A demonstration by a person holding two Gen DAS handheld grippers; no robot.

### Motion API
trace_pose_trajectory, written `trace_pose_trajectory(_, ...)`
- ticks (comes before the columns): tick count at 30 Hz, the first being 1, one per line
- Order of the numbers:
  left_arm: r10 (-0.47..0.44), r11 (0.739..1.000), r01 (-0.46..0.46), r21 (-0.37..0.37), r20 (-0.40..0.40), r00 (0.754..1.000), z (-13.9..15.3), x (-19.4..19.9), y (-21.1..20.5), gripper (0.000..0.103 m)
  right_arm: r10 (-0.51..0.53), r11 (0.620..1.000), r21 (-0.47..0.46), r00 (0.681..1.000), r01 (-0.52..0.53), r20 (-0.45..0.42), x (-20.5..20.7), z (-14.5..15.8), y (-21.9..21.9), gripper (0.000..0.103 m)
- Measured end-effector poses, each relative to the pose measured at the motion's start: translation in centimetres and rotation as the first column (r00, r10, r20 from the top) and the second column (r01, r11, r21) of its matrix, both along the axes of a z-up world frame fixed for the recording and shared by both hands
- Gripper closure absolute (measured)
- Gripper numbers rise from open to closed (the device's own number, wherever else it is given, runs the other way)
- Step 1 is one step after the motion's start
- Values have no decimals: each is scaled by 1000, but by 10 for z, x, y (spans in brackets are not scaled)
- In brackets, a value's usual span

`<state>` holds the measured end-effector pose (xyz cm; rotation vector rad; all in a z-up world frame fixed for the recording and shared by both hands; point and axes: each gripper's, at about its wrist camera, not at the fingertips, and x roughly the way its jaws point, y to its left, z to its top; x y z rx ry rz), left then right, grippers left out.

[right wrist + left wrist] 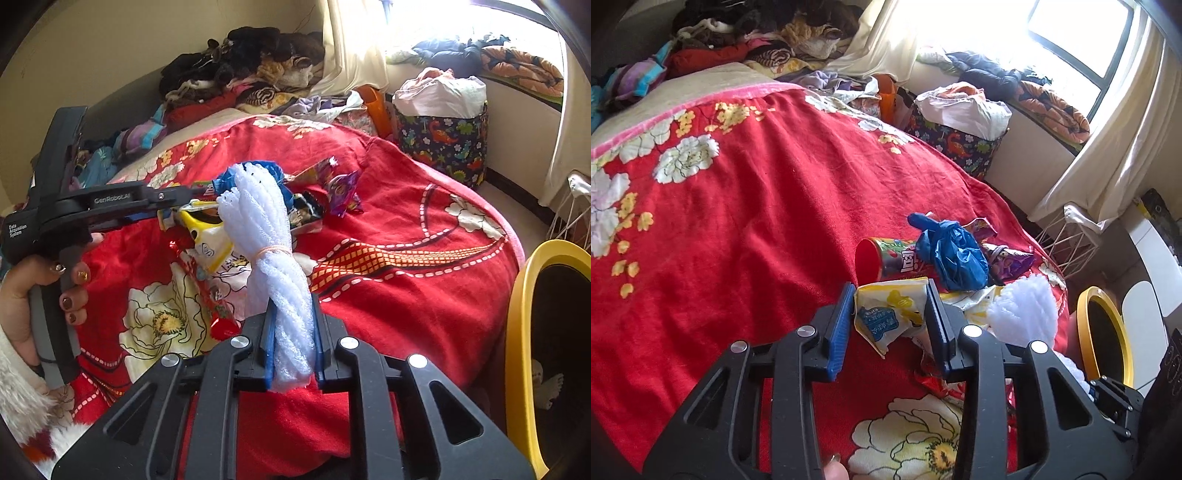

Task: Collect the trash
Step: 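Grasp the white foam mesh with right gripper while left gripper grasps yellow chip bag, then carry the foam mesh and yellow chip bag in both grippers over the bin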

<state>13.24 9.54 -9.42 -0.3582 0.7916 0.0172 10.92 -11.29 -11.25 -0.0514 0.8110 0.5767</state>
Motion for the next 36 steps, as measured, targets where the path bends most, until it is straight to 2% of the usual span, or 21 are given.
trace_pose_trajectory(12,9,1000,-9,4,-12,1000,0,-17,6,75,-25,1000,20,999,25,31,-10,12,-5,88)
trace_pose_trajectory(20,43,999,-42,-3,72,996,31,-22,7,76,-61,997,54,996,58,67,-12,29,-16,88)
trace_pose_trajectory(26,17,1000,-18,8,132,991,53,-22,-7,76,-101,992,87,991,93,93,-11,42,-31,88)
trace_pose_trajectory(36,-52,998,48,32,174,983,70,-22,-40,76,-164,981,129,979,148,121,-17,57,-52,88)
